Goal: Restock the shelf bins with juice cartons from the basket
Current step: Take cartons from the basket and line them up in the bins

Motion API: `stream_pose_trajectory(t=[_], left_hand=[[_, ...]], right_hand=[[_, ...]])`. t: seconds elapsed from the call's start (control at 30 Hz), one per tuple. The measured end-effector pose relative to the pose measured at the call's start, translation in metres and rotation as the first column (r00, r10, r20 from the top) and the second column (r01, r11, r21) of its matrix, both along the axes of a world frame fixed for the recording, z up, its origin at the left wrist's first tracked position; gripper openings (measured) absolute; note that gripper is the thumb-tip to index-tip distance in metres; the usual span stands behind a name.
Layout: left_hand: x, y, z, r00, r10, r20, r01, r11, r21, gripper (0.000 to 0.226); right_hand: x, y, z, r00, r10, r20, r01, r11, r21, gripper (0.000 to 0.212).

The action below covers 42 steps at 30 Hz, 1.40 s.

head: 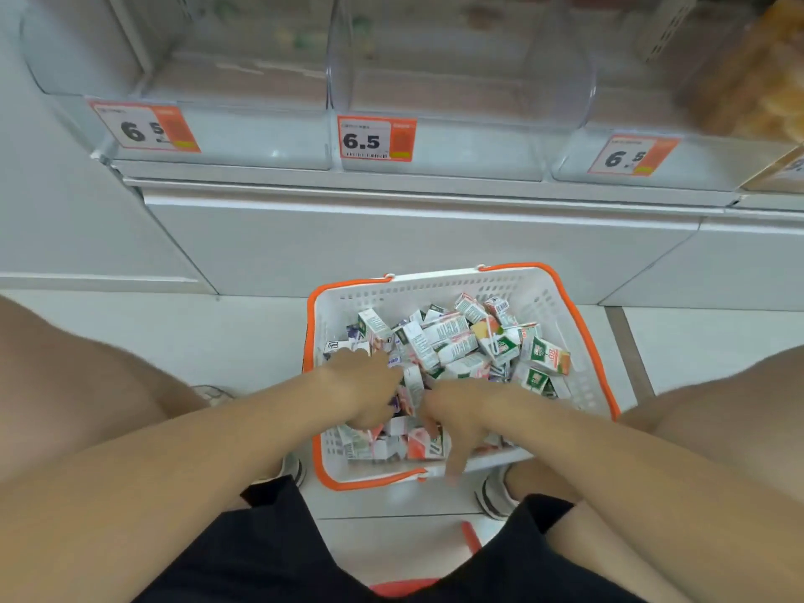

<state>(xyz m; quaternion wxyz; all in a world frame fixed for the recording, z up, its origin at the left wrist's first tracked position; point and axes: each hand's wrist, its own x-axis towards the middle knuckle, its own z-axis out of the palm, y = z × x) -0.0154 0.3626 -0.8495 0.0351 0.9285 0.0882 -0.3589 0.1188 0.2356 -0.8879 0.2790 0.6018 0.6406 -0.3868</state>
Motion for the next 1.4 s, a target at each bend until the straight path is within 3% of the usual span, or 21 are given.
stream_pose_trajectory(t=[0.1, 0.23, 0.37, 0.6, 0.7, 0.77, 0.83, 0.93, 1.0, 1.07, 1.13, 1.27, 1.4], left_hand=[[-0.002, -0.001, -0.007, 0.999, -0.044, -0.027, 0.044, 0.999, 0.014, 0.042], [-0.001, -0.004, -0.010, 0.998, -0.069, -0.009, 0.069, 0.998, -0.004, 0.035], [-0.001, -0.002, -0.009, 0.998, -0.060, -0.024, 0.060, 0.998, -0.003, 0.045], [-0.004, 0.018, -0.008, 0.996, 0.089, -0.019, -0.085, 0.985, 0.153, 0.059], [-0.006, 0.029, -0.010, 0.993, 0.114, 0.029, -0.117, 0.966, 0.232, 0.073], [-0.009, 0.036, -0.012, 0.988, 0.144, 0.054, -0.152, 0.958, 0.241, 0.079], [-0.010, 0.042, -0.015, 0.985, 0.164, 0.052, -0.171, 0.959, 0.226, 0.080], [-0.009, 0.048, -0.022, 0.989, 0.147, 0.008, -0.146, 0.972, 0.183, 0.069], [-0.006, 0.048, -0.026, 0.992, 0.128, -0.020, -0.123, 0.979, 0.160, 0.060], [0.000, 0.048, -0.030, 0.991, 0.133, -0.015, -0.130, 0.982, 0.137, 0.057], [0.010, 0.048, -0.032, 0.989, 0.147, 0.021, -0.148, 0.983, 0.109, 0.060], [0.045, 0.049, -0.029, 0.985, 0.148, 0.083, -0.154, 0.986, 0.064, 0.063], [0.079, 0.051, -0.026, 0.984, 0.116, 0.137, -0.126, 0.990, 0.067, 0.055]], right_hand=[[-0.012, -0.005, -0.016, 0.968, 0.243, 0.064, -0.244, 0.970, -0.001, 0.075], [-0.014, -0.005, -0.016, 0.943, 0.312, 0.114, -0.325, 0.937, 0.126, 0.064], [0.000, -0.008, -0.020, 0.940, 0.286, 0.187, -0.337, 0.867, 0.367, 0.100], [-0.003, 0.003, -0.026, 0.976, 0.099, 0.195, -0.206, 0.721, 0.662, 0.098], [-0.007, 0.024, -0.024, 0.980, -0.038, 0.194, -0.084, 0.810, 0.580, 0.112], [0.001, 0.042, -0.017, 0.984, -0.160, 0.085, 0.108, 0.895, 0.432, 0.111], [0.018, 0.059, -0.007, 0.959, -0.281, -0.030, 0.275, 0.902, 0.334, 0.077], [0.053, 0.070, 0.004, 0.898, -0.438, 0.034, 0.377, 0.808, 0.453, 0.022], [0.072, 0.064, 0.000, 0.853, -0.499, 0.154, 0.371, 0.787, 0.492, 0.034], [0.087, 0.054, -0.011, 0.821, -0.558, 0.123, 0.466, 0.778, 0.422, 0.044], [0.095, 0.050, -0.021, 0.820, -0.570, 0.044, 0.524, 0.781, 0.340, 0.050], [0.099, 0.057, -0.029, 0.866, -0.499, 0.007, 0.475, 0.828, 0.298, 0.061], [0.103, 0.070, -0.027, 0.958, -0.268, 0.098, 0.227, 0.925, 0.304, 0.043]])
